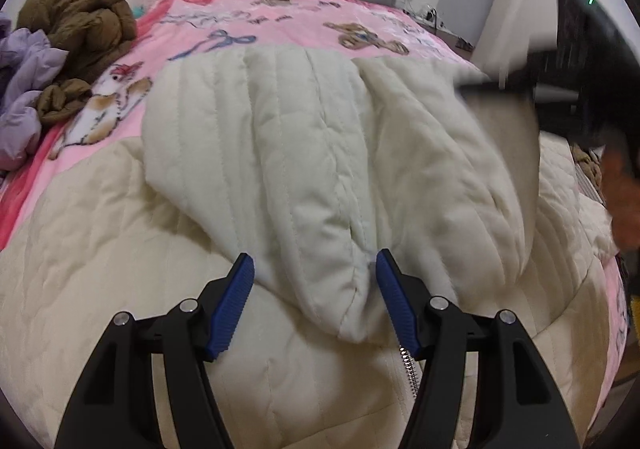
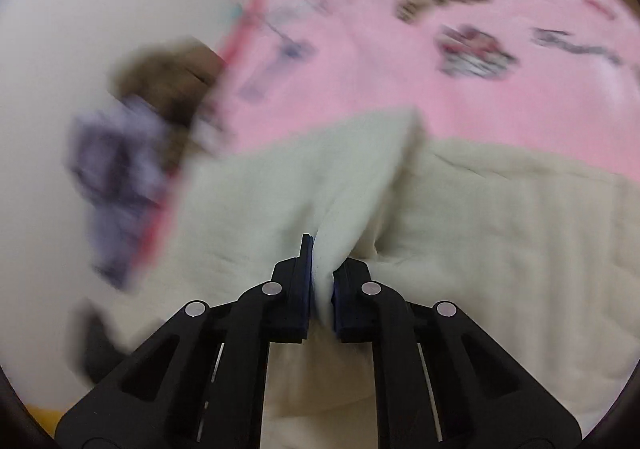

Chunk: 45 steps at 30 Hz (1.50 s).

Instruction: Fold large clothes

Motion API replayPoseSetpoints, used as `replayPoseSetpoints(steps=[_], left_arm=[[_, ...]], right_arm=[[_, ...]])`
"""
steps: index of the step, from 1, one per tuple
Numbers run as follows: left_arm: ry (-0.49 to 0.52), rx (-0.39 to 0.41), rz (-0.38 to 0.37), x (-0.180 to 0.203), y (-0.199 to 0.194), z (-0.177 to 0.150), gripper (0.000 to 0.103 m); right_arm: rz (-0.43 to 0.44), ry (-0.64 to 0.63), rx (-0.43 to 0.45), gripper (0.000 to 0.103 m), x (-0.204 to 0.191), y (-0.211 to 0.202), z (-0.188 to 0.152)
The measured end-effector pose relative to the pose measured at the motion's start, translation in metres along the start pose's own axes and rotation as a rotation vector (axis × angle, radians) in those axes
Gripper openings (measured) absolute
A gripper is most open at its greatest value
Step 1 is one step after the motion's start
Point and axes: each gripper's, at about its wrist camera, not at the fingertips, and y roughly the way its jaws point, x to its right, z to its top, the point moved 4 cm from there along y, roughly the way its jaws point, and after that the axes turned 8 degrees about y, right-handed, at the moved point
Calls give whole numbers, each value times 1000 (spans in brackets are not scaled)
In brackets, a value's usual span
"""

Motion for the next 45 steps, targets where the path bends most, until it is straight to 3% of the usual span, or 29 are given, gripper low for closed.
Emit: replayPoseSetpoints(steps=[1, 2, 3, 5, 7, 9, 13, 16, 17, 19, 23, 28, 31, 33, 34, 36, 38, 43, 45], left_arm=[[-11, 2, -8, 1, 0, -2, 63], [-20, -4, -23, 2, 1, -3, 63], [-29, -11, -34, 3, 3, -3, 63], [-23, -46, -37, 9, 10, -3, 63], [-5, -73, -25, 14, 16, -4, 63], [3, -97, -24, 15, 21, -5, 63], [51, -90, -34, 12, 15, -5, 63], [76, 8, -17, -8, -16, 6, 73], [75, 47, -6, -17, -26, 10, 80], [70, 98, 13, -38, -41, 21, 86], [16, 87, 43, -78, -29, 46, 89], [-161, 26, -79, -124, 6, 61, 89], [-222, -21, -182, -129, 24, 57, 67], [-196, -19, -189, -118, 28, 59, 43], [-184, -27, -186, -113, 30, 59, 40], [-170, -60, -187, -102, 37, 59, 28], [-170, -68, -151, -97, 36, 59, 17], [-128, 19, -107, -83, -10, 51, 11], [-70, 5, -68, -70, -22, 35, 12]], right_arm=[[72, 16, 32, 8, -5, -7, 7], [83, 44, 43, 7, -1, -9, 14], [57, 60, 35, 7, 6, -9, 16], [-105, 82, -16, 7, 35, -2, 14], [-196, 103, -52, 7, 60, 1, 6], [-243, 119, -63, 8, 77, 3, -3], [-284, 46, -44, 13, 71, 2, -11], [-236, 33, -11, 34, 60, -11, -11], [-227, 19, 1, 50, 57, -16, -9], [-269, -33, 32, 69, 50, -28, -6], [-272, -42, 44, 69, 50, -37, -4], [-221, 29, 31, 60, 64, -35, -11], [-237, 0, 46, 60, 63, -36, -14], [-247, -15, 16, 60, 62, -31, -16], [-249, -21, -8, 59, 61, -25, -17], [-231, -37, -59, 36, 58, -10, -19], [-266, -72, -78, 18, 54, 0, -20], [-394, -201, 18, 11, 28, -14, -8], [-411, -202, 0, 11, 29, -19, -10]])
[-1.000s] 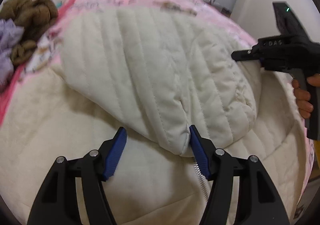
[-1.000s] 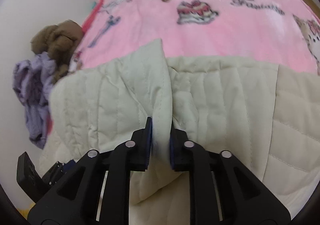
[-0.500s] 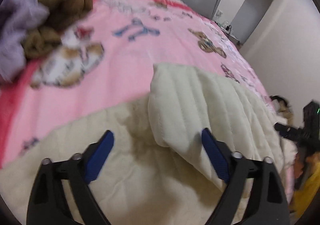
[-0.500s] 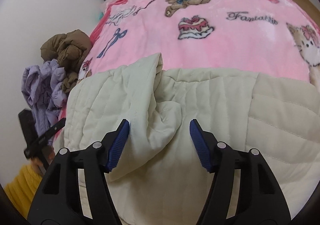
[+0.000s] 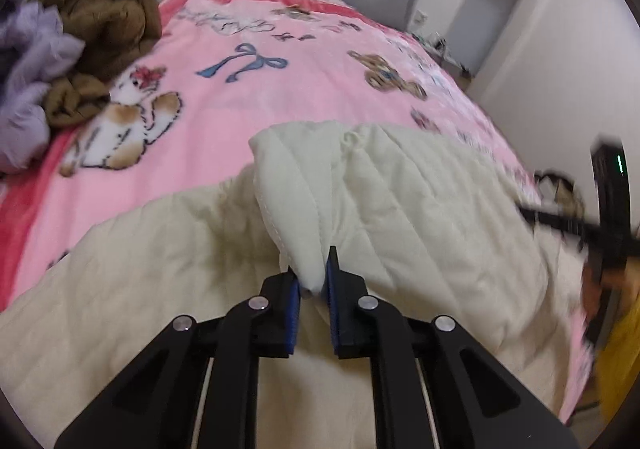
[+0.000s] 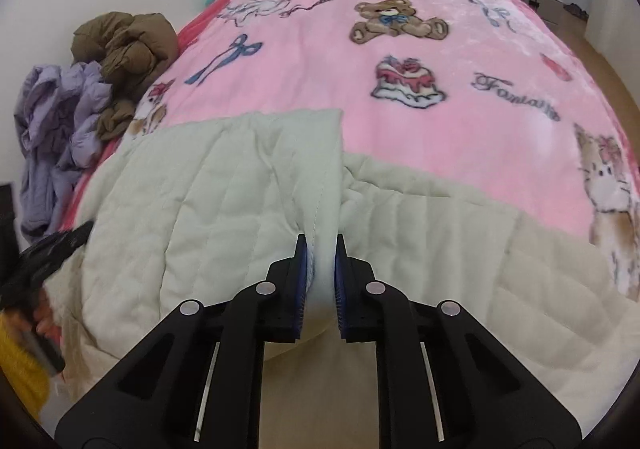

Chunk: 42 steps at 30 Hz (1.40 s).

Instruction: Fold large clothes

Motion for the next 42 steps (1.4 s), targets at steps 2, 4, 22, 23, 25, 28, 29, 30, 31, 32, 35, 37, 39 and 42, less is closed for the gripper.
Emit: replayPoseSetpoints(steps=[2, 4, 22, 23, 25, 28, 29, 30, 31, 32, 35, 37, 39, 42], left_arm=[[4, -40, 22, -2, 8, -12, 12], [-31, -90, 28, -15, 25, -25, 12], [67, -170, 139, -23, 41, -24, 19], [52, -170, 138, -24, 42, -24, 19], [29, -175, 134, -27, 43, -24, 20], [53, -173, 151, -22, 43, -25, 20], [50, -173, 149, -23, 43, -26, 20], [39, -173, 143, -24, 44, -26, 20], [25, -175, 136, -26, 44, -26, 20], [21, -176, 134, -26, 44, -25, 20], [22, -179, 143, -25, 45, -25, 20], [19, -178, 145, -25, 45, -26, 20], [13, -178, 145, -25, 45, -26, 20], [9, -179, 146, -26, 45, -26, 20]], right_arm=[[-18, -18, -57, 11, 3, 9, -12], [-54, -60, -105, 11, 5, 24, -32], [152, 109, 69, 12, 35, -20, -11], [133, 89, 11, 12, 38, -4, -7], [144, 48, -60, 12, 32, 16, -5], [236, 16, -104, 12, 14, 29, -8], [248, 8, -108, 12, 9, 30, -9], [278, 13, -114, 12, 6, 32, -10], [309, 34, -118, 14, 6, 33, -10], [375, 76, -123, 24, 8, 31, -10], [460, 176, -118, 56, 16, 26, -10], [464, 165, -119, 56, 16, 25, -12], [437, 136, -147, 57, 9, 31, -14], [447, 113, -140, 60, 1, 30, -12]])
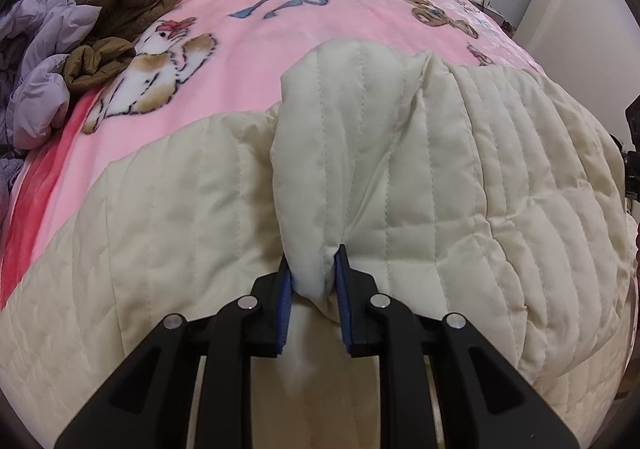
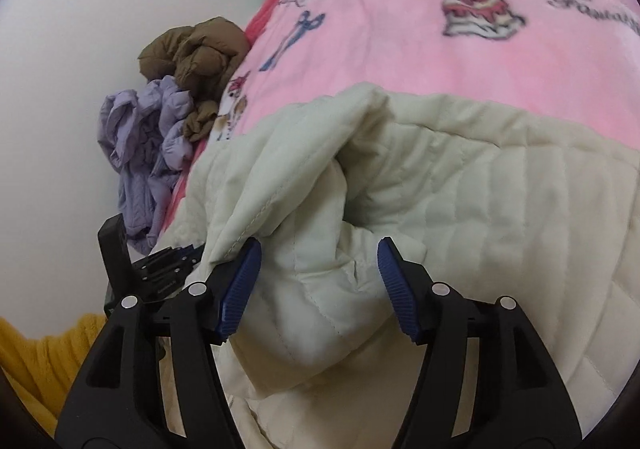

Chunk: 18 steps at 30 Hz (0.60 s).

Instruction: Fold large clothes

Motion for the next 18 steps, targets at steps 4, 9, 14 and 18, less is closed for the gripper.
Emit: replayPoseSetpoints(steps=[4, 9, 14, 18], left_arm=[[-4, -2, 2, 0, 0, 0, 20], [-6, -1, 0, -1, 0, -1, 20], [-12, 1, 0, 0, 0, -1, 20], [-15, -1, -1, 0, 0, -1, 20]], right_arm=[[-90, -102, -25, 68, -11, 12, 1], [-182, -135, -66, 87, -3, 25, 7], [-192, -223, -105, 18, -7, 33, 3], [-230, -234, -116, 12, -11, 28, 4]])
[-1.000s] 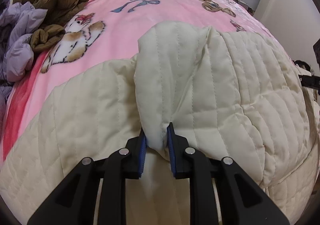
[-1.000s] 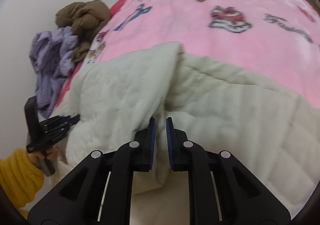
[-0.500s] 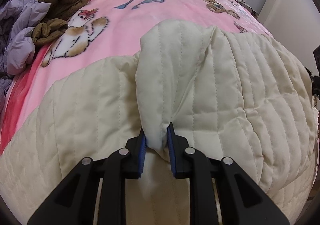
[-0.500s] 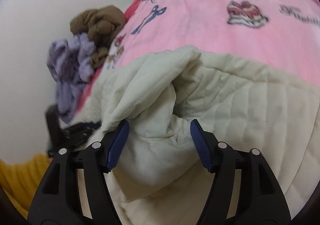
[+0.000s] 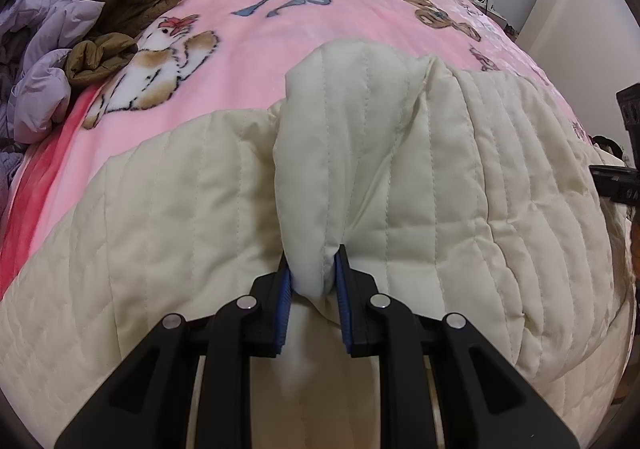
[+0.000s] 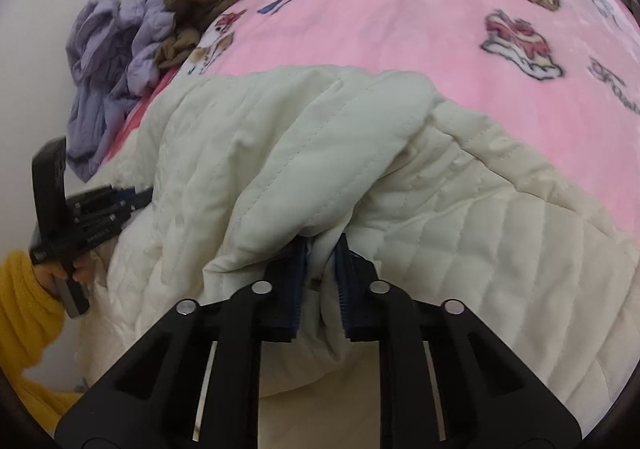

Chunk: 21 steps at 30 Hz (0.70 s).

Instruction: Fold large clothes

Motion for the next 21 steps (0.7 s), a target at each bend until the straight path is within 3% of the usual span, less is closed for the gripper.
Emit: replayPoseSetpoints(steps=[3, 5, 6, 7, 8, 10, 12, 14, 15, 17, 21], left_arm=[[10, -5, 4, 1, 0, 0, 20], [25, -10, 19, 4, 1, 1, 20], [29, -14, 28, 5, 2, 2, 20], [24, -17, 33, 6, 2, 2, 20], [18, -18, 33, 7, 2, 2, 20], [5, -14, 30, 6, 2, 2, 20], [-4, -6, 24, 5, 1, 1, 20], [-10, -1, 21, 3, 0, 1, 20], [-12, -3, 20, 3, 0, 1, 20], [-15, -7, 17, 2, 0, 2, 20], [-10, -12, 10, 1, 1, 3, 20]], right_arm=[[-38, 102, 92, 9, 22, -27, 6], [-62, 184, 100, 0, 42, -34, 4], [-211, 222, 131, 0, 61, -38, 2], [-248, 258, 121, 0, 75, -38, -2], [-186, 335, 99, 0, 89, -36, -6], [-89, 351, 140, 0, 87, -44, -7], [-20, 277, 159, 7, 68, -50, -4], [39, 219, 134, 60, 50, -48, -3], [45, 189, 133, 64, 42, -46, -4], [58, 161, 132, 56, 33, -43, -4], [83, 170, 104, 57, 35, -35, -4]])
